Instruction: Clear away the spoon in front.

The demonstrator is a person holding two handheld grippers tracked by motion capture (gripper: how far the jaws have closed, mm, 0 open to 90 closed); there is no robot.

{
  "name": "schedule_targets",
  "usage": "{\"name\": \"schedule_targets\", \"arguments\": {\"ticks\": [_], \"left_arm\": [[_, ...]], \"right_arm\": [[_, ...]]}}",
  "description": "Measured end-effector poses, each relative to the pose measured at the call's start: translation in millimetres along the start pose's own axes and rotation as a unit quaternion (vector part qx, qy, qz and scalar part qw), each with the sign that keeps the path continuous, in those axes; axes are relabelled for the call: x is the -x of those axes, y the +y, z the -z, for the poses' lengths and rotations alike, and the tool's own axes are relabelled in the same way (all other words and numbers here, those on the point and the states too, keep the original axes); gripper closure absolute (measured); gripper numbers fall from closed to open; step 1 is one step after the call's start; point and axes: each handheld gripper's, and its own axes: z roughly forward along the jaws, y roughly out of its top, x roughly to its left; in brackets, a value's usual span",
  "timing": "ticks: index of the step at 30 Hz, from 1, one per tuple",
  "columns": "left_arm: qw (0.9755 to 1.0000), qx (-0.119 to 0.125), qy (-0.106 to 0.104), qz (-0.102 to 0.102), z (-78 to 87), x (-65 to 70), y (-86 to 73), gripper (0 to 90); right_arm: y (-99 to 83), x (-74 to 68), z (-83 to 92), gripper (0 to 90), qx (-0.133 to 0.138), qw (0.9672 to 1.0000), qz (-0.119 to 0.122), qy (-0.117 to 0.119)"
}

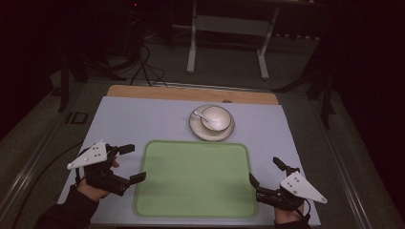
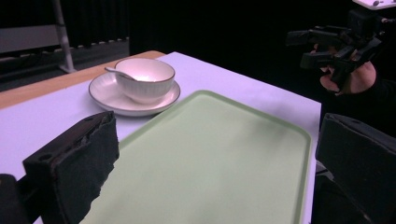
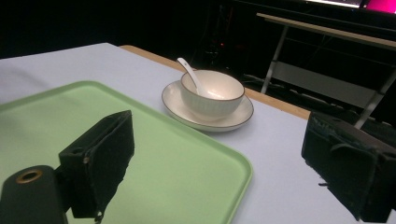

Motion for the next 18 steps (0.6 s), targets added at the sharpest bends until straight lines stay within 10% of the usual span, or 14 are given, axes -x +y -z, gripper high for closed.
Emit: {"name": "schedule_targets", "arguments": {"ticks": [18], "left_arm": [[0.9997,0.001,-0.001,-0.023,-55.8,-15.5,46.9,4.5]], "right_arm": [[1.4,-1.6,0.6,9.4,0.005,1.0000,0.000,0.000]]}}
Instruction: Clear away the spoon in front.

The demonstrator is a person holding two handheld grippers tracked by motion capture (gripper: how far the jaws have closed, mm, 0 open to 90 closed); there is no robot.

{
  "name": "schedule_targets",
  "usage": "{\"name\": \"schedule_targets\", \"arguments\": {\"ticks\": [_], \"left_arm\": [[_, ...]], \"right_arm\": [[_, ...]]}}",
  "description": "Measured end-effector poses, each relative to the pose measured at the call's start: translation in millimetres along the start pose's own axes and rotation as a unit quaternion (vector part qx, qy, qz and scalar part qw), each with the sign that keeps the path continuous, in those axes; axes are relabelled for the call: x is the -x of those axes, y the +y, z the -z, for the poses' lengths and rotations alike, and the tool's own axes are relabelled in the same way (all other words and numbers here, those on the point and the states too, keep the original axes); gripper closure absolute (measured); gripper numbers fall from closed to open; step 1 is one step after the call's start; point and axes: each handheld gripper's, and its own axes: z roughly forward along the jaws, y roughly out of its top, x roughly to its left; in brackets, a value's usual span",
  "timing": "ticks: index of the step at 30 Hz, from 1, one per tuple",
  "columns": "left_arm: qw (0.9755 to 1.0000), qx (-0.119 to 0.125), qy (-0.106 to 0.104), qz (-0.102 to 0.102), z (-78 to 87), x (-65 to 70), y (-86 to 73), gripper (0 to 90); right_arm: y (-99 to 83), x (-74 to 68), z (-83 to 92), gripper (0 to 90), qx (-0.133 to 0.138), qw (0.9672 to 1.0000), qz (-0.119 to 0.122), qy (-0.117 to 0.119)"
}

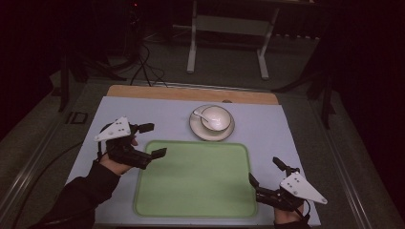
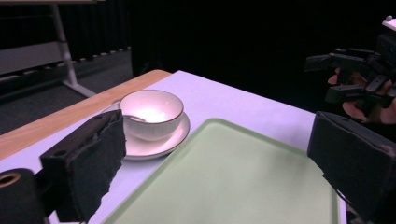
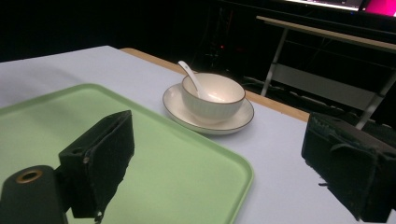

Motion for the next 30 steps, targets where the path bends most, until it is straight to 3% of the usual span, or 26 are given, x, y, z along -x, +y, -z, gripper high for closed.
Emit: {"name": "schedule_targets", "arguments": {"ticks": [5,18,30], "left_arm": [[1.0000,0.001,-0.003,-0.002,-15.0,-4.5,4.3,6.2],[0.9994,-0.006,0.012,0.033,-64.1,-36.6,6.7,14.4],[0.9939,-0.003,0.045,0.100,-115.0,-54.8,-5.7,18.7]], "right_arm": [[-0.5,0.1,-0.8,9.4,-0.001,1.0000,-0.003,0.002],[-1.6,0.7,-2.3,9.4,-0.003,1.0000,-0.005,0.005],[-1.9,-0.3,-2.3,9.4,-0.003,1.0000,-0.004,0.007]]}}
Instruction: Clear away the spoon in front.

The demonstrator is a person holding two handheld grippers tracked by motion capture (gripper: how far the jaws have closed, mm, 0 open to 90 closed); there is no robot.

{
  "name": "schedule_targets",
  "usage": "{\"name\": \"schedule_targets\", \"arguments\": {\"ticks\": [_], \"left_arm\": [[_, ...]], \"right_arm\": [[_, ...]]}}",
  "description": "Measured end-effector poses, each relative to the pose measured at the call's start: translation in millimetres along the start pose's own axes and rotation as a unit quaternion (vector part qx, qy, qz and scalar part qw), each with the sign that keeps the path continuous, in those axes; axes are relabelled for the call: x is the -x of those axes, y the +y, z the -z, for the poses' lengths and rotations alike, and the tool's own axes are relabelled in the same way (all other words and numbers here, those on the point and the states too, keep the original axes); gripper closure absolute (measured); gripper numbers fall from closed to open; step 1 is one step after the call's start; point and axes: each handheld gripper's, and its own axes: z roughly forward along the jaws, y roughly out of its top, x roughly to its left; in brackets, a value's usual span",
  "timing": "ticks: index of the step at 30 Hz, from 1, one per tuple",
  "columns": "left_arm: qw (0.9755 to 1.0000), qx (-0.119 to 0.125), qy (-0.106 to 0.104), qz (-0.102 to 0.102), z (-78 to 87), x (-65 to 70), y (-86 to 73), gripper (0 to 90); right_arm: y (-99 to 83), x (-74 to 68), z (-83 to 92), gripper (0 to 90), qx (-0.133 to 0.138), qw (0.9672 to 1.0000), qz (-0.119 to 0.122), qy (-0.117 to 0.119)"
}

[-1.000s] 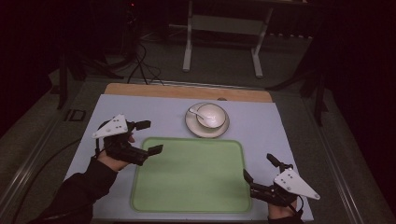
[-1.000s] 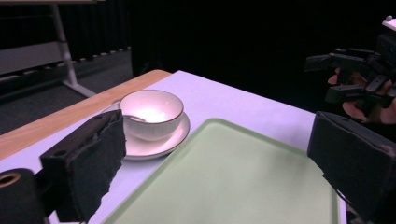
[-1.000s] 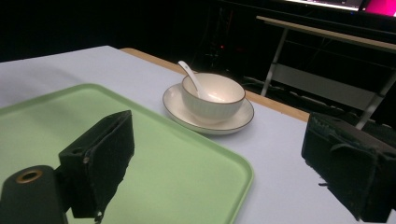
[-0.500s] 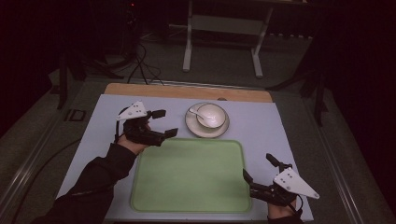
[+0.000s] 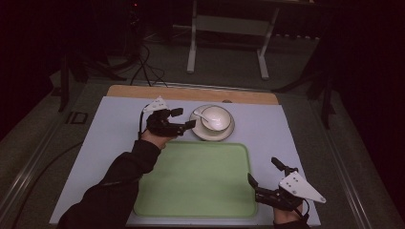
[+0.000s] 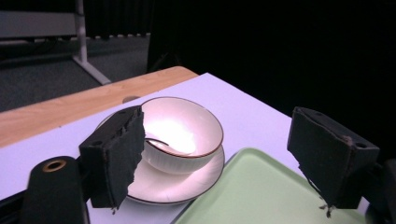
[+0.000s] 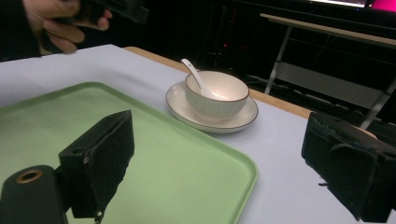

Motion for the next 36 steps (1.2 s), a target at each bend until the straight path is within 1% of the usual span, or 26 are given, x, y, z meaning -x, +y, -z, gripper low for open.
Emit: {"name": "schedule_targets", "arguments": {"ticks": [2,4,5,6,10,11,13,14,16,17,18,20,21,24,25,26,27,28,29,30,31,33,34,36], "left_arm": [[0.9999,0.001,0.002,0.014,-6.7,-3.5,-2.7,20.1],[0.9995,0.009,0.006,0.030,-12.4,-6.9,-5.2,20.8],[0.9992,0.010,0.011,0.037,-15.3,-8.2,-6.2,21.9],[0.9990,0.014,0.014,0.041,-17.6,-9.9,-7.3,22.7],[0.9963,0.026,0.022,0.079,-27.9,-17.7,-11.7,26.4],[0.9959,0.026,0.027,0.083,-30.5,-19.6,-12.8,26.4],[0.9944,0.023,0.032,0.098,-36.8,-22.9,-15.6,26.5],[0.9935,0.021,0.039,0.105,-39.8,-24.2,-17.1,26.5],[0.9916,0.020,0.040,0.121,-45.5,-27.6,-20.7,26.4],[0.9904,0.019,0.046,0.129,-48.1,-28.6,-22.1,26.4],[0.9891,0.020,0.045,0.138,-50.5,-30.3,-23.6,26.4],[0.9856,0.021,0.053,0.159,-55.2,-33.3,-26.0,26.4],[0.9848,0.019,0.053,0.165,-57.4,-35.3,-27.2,26.4],[0.9802,0.017,0.061,0.188,-63.3,-40.2,-30.4,27.0],[0.9789,0.016,0.062,0.194,-64.9,-41.7,-31.4,30.4],[0.9777,0.016,0.067,0.198,-66.2,-42.9,-32.2,30.4],[0.9763,0.016,0.065,0.206,-67.6,-44.1,-33.1,32.4],[0.9755,0.014,0.064,0.210,-69.2,-45.3,-34.0,33.6],[0.9741,0.014,0.066,0.216,-70.6,-46.0,-34.6,33.8],[0.9736,0.014,0.062,0.219,-71.8,-47.1,-35.4,36.8],[0.9729,0.012,0.063,0.222,-73.1,-47.6,-35.8,37.6],[0.9707,0.013,0.060,0.232,-76.0,-49.0,-36.7,42.2],[0.9700,0.012,0.061,0.235,-77.2,-49.6,-37.1,44.5],[0.9686,0.015,0.056,0.242,-79.5,-50.9,-38.3,49.2]], "right_arm": [[-0.1,0.1,0.1,9.5,0.001,1.0000,0.000,0.001],[-0.2,0.2,0.1,9.5,0.001,1.0000,0.000,0.001],[-0.2,0.2,0.1,9.5,0.001,1.0000,0.000,0.001],[-0.2,0.2,0.2,9.4,0.002,1.0000,0.000,0.002],[0.1,0.1,0.9,9.5,0.004,1.0000,0.001,0.003],[0.2,0.0,1.1,9.5,0.004,1.0000,0.001,0.004],[0.3,-0.2,1.5,9.4,0.004,1.0000,0.002,0.004],[0.3,-0.4,1.6,9.4,0.004,1.0000,0.001,0.004],[0.2,-0.5,1.5,9.4,0.004,1.0000,0.002,0.005],[0.2,-0.5,1.4,9.5,0.004,1.0000,0.002,0.006],[0.2,-0.5,1.4,9.4,0.004,1.0000,0.001,0.007],[0.0,-0.6,1.2,9.5,0.004,1.0000,0.001,0.008],[-0.1,-0.6,1.3,9.5,0.004,1.0000,0.001,0.009],[-0.2,-0.5,1.7,9.5,0.004,0.9999,0.000,0.010],[-0.2,-0.5,1.9,9.5,0.005,0.9999,0.000,0.010],[-0.2,-0.4,2.1,9.5,0.005,0.9999,0.000,0.010],[-0.3,-0.2,2.2,9.5,0.005,0.9999,0.000,0.011],[-0.4,-0.1,2.2,9.5,0.005,0.9999,-0.001,0.010],[-0.5,0.1,2.2,9.5,0.005,0.9999,-0.002,0.011],[-0.7,0.3,2.1,9.5,0.005,0.9999,-0.002,0.011],[-0.8,0.4,2.1,9.5,0.005,0.9999,-0.003,0.011],[-0.9,0.6,2.1,9.4,0.004,0.9999,-0.003,0.011],[-1.0,0.5,2.0,9.5,0.005,0.9999,-0.003,0.011],[-1.0,0.5,2.2,9.5,0.005,0.9999,-0.003,0.012]]}}
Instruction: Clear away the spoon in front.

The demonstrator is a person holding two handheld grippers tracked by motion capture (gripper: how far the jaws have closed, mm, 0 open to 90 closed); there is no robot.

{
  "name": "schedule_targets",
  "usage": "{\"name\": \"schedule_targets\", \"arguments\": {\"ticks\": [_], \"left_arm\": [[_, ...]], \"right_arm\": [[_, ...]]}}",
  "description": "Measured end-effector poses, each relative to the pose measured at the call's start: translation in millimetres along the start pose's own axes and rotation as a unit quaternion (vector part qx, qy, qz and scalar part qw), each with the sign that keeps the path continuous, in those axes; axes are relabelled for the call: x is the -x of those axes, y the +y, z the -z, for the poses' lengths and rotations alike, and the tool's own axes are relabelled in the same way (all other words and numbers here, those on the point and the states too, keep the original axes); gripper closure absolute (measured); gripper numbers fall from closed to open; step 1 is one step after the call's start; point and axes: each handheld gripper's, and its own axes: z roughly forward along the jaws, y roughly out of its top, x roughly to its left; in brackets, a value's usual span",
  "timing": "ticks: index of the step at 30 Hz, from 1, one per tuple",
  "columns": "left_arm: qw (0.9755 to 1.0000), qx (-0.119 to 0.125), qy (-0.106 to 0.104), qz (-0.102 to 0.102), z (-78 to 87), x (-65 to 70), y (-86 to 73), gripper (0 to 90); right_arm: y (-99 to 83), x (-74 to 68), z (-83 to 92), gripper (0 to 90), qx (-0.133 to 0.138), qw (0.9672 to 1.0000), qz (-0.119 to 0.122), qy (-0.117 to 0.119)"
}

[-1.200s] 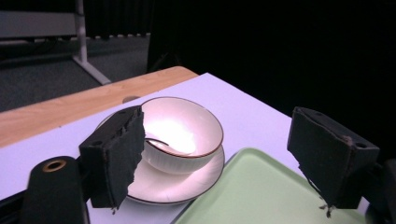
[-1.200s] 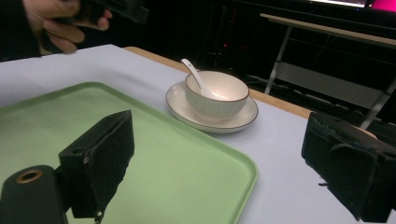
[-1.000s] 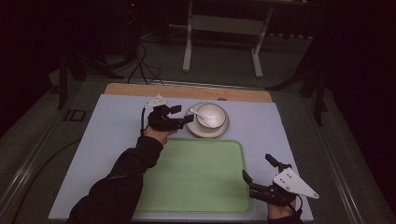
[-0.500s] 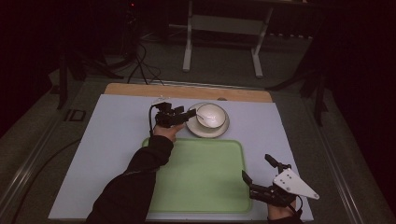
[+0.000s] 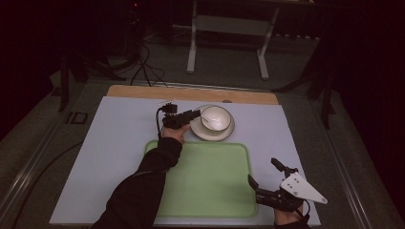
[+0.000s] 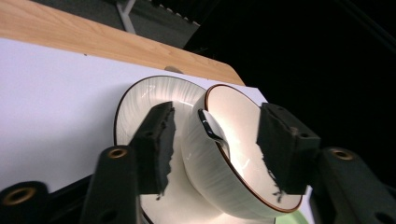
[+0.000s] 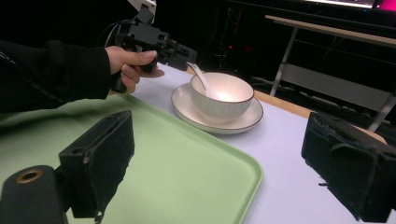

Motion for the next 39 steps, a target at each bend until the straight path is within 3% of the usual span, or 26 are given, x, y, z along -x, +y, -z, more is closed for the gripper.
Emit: {"name": "schedule_targets", "arguments": {"ticks": [8,14,18,24,33,39], "left_arm": [[0.9995,-0.004,-0.019,0.027,-9.5,-4.7,-0.6,61.8],[0.9991,0.002,-0.021,0.036,-11.1,-4.6,-0.2,76.4],[0.9985,0.004,-0.038,0.039,-9.9,-2.3,1.6,79.7],[0.9980,-0.003,-0.059,0.021,-9.8,12.7,5.8,84.0],[0.9985,-0.002,-0.049,-0.026,-9.9,32.6,8.1,84.6],[0.9971,0.003,-0.053,-0.054,0.7,45.2,21.4,84.7]], "right_arm": [[-0.5,1.0,-0.1,9.5,0.000,1.0000,-0.001,0.002],[-1.0,2.1,-0.1,9.5,-0.002,1.0000,-0.003,0.002],[-0.8,2.0,0.2,9.5,-0.001,1.0000,-0.003,0.002],[-0.7,1.6,-0.3,9.5,-0.002,1.0000,-0.002,0.002],[-0.5,2.0,0.1,9.5,0.000,1.0000,-0.001,0.002],[-0.7,2.2,-0.2,9.5,0.000,1.0000,-0.003,0.002]]}}
